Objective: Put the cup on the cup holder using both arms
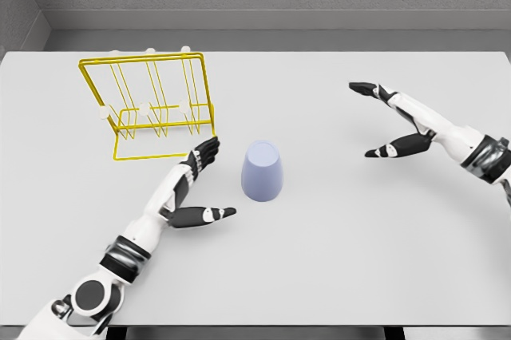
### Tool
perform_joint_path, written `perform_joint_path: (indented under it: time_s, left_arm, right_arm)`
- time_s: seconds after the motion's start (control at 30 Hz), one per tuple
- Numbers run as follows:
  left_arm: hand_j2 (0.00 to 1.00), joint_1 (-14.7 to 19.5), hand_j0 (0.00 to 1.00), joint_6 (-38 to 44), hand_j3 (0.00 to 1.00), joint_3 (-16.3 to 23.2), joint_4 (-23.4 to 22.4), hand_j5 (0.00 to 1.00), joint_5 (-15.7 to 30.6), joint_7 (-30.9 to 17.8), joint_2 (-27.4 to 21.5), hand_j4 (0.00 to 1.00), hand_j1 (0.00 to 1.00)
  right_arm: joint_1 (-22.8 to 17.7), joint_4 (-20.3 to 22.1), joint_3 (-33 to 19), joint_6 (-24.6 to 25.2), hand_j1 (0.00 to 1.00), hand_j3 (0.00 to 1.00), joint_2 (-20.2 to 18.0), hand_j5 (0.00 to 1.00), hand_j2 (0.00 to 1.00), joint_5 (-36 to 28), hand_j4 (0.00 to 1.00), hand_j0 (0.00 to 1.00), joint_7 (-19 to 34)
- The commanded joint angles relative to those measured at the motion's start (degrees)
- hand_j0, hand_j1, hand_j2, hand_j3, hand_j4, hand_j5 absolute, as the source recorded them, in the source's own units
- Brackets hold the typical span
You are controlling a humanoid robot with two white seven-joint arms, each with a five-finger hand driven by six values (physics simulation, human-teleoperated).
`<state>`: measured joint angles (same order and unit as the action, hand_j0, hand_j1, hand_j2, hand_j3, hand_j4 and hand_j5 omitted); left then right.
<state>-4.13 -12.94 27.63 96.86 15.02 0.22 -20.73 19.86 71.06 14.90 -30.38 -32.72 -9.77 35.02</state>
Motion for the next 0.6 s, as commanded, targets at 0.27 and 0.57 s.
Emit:
perform_joint_path:
  time_s: [0.27, 0.57]
  left_arm:
    - [1.00, 1.2, 1.00, 0.7, 1.00, 0.0, -3.2, 1.00, -0.4, -0.4, 4.6, 1.00, 1.00]
    - [1.00, 2.5, 1.00, 0.7, 1.00, 0.3, -4.7, 1.00, -0.5, -0.4, 7.4, 1.00, 1.00]
  right_arm:
    - [-1.3, -0.7, -2.9, 0.4, 1.00, 1.00, -1.2, 1.00, 1.00, 3.5, 1.00, 1.00, 0.0]
    - [-0.6, -2.4, -3.1, 0.4, 1.00, 1.00, -1.1, 1.00, 1.00, 3.4, 1.00, 1.00, 0.0]
